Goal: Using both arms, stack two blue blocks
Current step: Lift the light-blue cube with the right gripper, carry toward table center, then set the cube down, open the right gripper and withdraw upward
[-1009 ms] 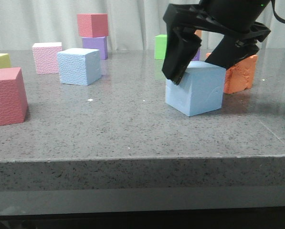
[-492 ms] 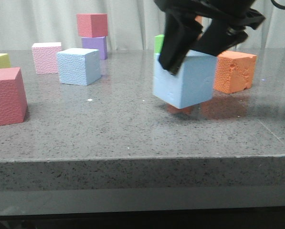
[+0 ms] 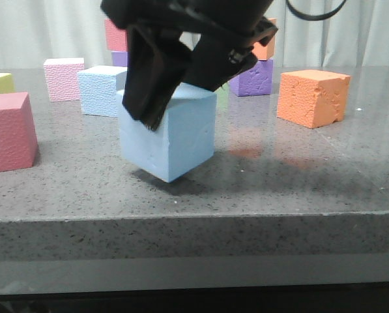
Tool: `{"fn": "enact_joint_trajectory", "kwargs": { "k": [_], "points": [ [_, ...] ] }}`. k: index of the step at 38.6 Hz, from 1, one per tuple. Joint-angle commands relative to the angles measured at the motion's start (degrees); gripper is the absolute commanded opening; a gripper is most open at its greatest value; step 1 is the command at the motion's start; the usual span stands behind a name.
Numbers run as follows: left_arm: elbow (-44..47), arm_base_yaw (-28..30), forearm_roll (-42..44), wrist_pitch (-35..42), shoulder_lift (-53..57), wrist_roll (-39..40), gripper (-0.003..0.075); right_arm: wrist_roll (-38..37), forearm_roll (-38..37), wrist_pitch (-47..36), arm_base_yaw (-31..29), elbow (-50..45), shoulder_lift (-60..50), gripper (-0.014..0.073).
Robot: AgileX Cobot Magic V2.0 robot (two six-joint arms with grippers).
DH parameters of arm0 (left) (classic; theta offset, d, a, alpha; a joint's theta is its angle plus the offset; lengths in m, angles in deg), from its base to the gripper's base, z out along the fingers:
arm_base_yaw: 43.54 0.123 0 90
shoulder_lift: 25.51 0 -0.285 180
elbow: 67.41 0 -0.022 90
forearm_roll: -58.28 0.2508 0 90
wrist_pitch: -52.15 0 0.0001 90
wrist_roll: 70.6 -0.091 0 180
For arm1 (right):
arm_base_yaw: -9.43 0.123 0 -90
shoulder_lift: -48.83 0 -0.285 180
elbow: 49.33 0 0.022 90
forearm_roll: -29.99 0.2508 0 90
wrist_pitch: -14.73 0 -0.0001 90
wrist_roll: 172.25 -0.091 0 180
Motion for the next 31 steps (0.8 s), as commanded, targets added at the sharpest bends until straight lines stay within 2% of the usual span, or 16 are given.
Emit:
{"fn": "enact_joint_trajectory", "kwargs": {
  "k": [1,9,16,20,25,31],
  "points": [
    [-2.1,0.0,-0.3,4.8,-0.5,0.4,0.0661,3.8,0.8,-2.2,0.1,2.0,-1.0,0.037],
    [-1.9,0.0,-0.3,4.8,-0.5,0.4,0.0661,7.6,0.8,-1.8,0.1,2.0,-0.2,0.0394],
    [-1.7,0.0,-0.3,4.7,-0.5,0.4,0.0661,7.6,0.8,-2.1,0.1,2.0,-0.2,0.0589],
    [-1.7,0.0,-0.3,4.7,-0.5,0.4,0.0661,7.5,0.8,-2.0,0.1,2.0,-1.0,0.0659],
    [-1.7,0.0,-0.3,4.7,-0.5,0.4,0.0661,5.7,0.8,-3.8,-0.2,2.0,-4.7,0.066],
    [-1.7,0.0,-0.3,4.7,-0.5,0.4,0.0661,0.6,0.8,-5.6,-2.0,2.0,-10.2,0.0606]
  ]
}}
